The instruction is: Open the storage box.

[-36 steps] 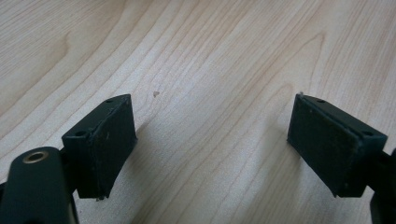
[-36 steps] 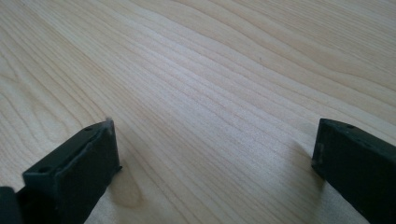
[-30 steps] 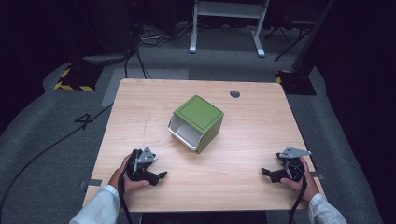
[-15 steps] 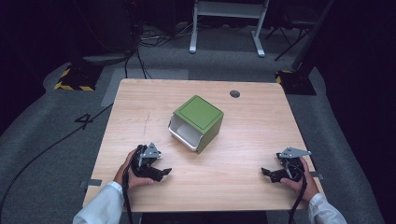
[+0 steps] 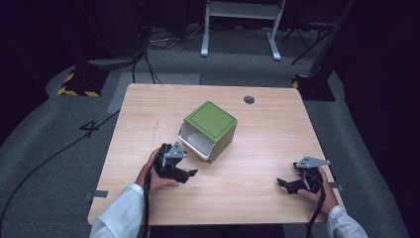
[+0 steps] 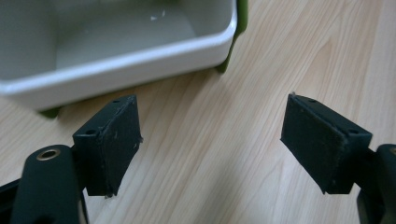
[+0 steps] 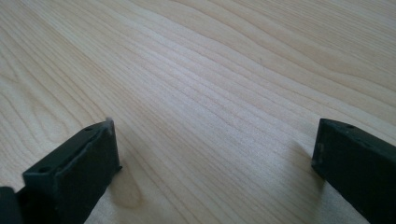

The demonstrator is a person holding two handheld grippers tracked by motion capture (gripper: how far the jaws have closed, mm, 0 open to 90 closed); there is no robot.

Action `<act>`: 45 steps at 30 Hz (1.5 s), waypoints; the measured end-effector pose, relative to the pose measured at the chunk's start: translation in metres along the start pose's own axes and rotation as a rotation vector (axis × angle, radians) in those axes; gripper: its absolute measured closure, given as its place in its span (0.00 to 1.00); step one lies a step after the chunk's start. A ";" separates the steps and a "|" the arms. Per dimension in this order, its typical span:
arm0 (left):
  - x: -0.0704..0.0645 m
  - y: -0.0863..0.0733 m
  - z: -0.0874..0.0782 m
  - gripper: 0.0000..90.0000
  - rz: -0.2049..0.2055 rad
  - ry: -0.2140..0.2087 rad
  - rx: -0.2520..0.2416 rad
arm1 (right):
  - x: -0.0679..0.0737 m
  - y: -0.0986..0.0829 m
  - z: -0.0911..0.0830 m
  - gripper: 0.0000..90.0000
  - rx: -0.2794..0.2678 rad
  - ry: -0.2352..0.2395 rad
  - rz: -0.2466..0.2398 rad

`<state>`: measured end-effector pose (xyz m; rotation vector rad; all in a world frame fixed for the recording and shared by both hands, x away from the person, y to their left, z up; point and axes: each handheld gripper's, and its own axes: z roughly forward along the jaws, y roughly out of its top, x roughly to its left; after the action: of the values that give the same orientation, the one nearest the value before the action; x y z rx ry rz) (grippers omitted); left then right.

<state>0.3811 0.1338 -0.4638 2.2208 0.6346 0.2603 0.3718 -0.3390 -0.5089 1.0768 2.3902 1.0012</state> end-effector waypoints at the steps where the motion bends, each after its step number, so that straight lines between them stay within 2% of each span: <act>1: 0.000 0.000 0.000 0.22 0.000 0.000 0.000 | 0.000 0.000 0.000 0.01 0.000 0.000 0.000; 3: -0.002 0.008 0.003 0.21 0.021 0.003 -0.003 | 0.000 0.000 0.000 0.01 0.000 0.000 0.000; 4: -0.003 0.016 0.006 0.21 0.028 -0.011 -0.016 | 0.000 0.000 0.000 0.01 0.000 0.000 0.000; 12: -0.009 0.036 0.020 0.21 0.065 -0.031 -0.023 | 0.000 0.000 0.000 0.01 0.000 0.000 0.000; 17: -0.007 0.042 0.030 0.21 0.073 -0.038 -0.005 | 0.000 0.000 0.000 0.01 0.000 0.000 0.000; 19: -0.004 0.043 0.036 0.21 0.060 -0.043 0.000 | 0.000 0.000 0.000 0.01 0.000 0.000 -0.001; 23: 0.000 0.042 0.046 0.22 0.067 -0.037 0.029 | 0.000 0.000 0.000 0.01 0.000 0.001 -0.001; 26: 0.004 0.041 0.052 0.24 0.052 -0.046 0.032 | 0.000 0.000 0.000 0.01 0.000 0.001 -0.001; 29: 0.006 0.040 0.054 0.30 0.047 -0.048 0.035 | 0.000 0.000 0.000 0.01 0.000 0.003 -0.003; 31: 0.005 0.040 0.056 0.32 0.056 -0.047 0.060 | 0.000 0.000 0.000 0.01 0.000 0.003 -0.003; 34: 0.005 0.039 0.057 0.39 0.080 -0.068 0.088 | 0.000 0.000 0.000 0.01 0.000 0.004 -0.003; 35: 0.005 0.039 0.057 0.44 0.077 -0.071 0.090 | 0.000 0.000 0.000 0.01 0.000 0.004 -0.004; 37: 0.006 0.037 0.055 0.46 0.058 -0.084 0.074 | 0.000 0.000 0.000 0.01 0.001 0.005 -0.004; 42: 0.007 0.034 0.047 0.60 0.056 -0.075 0.063 | 0.000 0.000 0.000 0.01 0.000 0.006 -0.005; 45: 0.007 0.031 0.042 0.63 0.067 -0.074 0.068 | 0.000 0.000 0.000 0.01 0.001 0.006 -0.006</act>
<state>0.4142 0.0938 -0.4685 2.3082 0.5370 0.1920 0.3716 -0.3394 -0.5088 1.0677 2.3975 1.0034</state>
